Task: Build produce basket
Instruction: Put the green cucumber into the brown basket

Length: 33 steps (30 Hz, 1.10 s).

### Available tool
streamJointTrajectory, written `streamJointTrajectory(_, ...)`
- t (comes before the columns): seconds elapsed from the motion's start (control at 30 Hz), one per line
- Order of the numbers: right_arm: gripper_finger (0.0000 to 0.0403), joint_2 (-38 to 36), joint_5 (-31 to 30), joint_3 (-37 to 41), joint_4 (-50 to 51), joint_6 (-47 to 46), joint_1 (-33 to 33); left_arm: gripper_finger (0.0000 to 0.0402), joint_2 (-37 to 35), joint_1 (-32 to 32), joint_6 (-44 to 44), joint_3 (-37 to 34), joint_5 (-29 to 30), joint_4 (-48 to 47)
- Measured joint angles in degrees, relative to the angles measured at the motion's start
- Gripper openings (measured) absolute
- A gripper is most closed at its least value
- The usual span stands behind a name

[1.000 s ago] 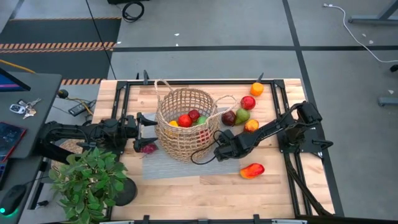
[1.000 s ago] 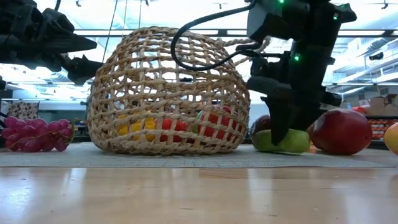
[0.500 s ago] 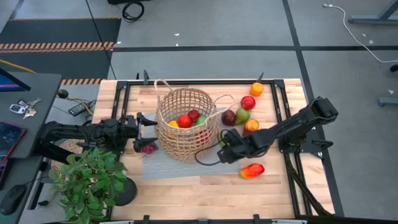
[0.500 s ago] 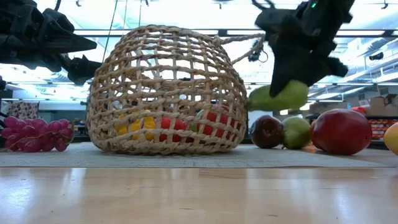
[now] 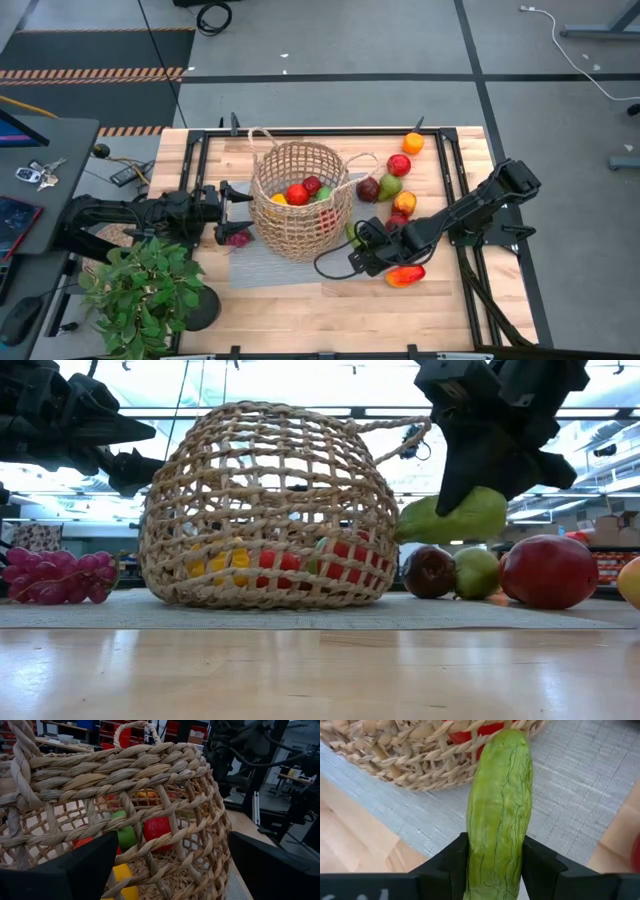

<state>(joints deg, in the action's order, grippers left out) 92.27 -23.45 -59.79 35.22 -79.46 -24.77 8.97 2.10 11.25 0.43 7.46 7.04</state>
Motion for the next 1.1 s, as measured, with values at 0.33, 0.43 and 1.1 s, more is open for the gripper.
streamJointTrajectory(0.33,0.0162,0.11,-0.75,-5.88,2.05,-0.98,-1.94,0.0386,0.02,0.01,0.0,0.0,0.0,0.0)
streamJointTrajectory(0.43,0.0162,0.11,-1.08,-7.12,2.25,-0.12,-3.13,0.0386,0.01,0.0,0.0,0.0,0.0,0.02)
streamJointTrajectory(1.1,0.0162,0.63,-11.82,-9.03,3.8,-1.01,-8.51,0.0386,0.02,0.01,-7.39,0.0,-0.04,-0.14)
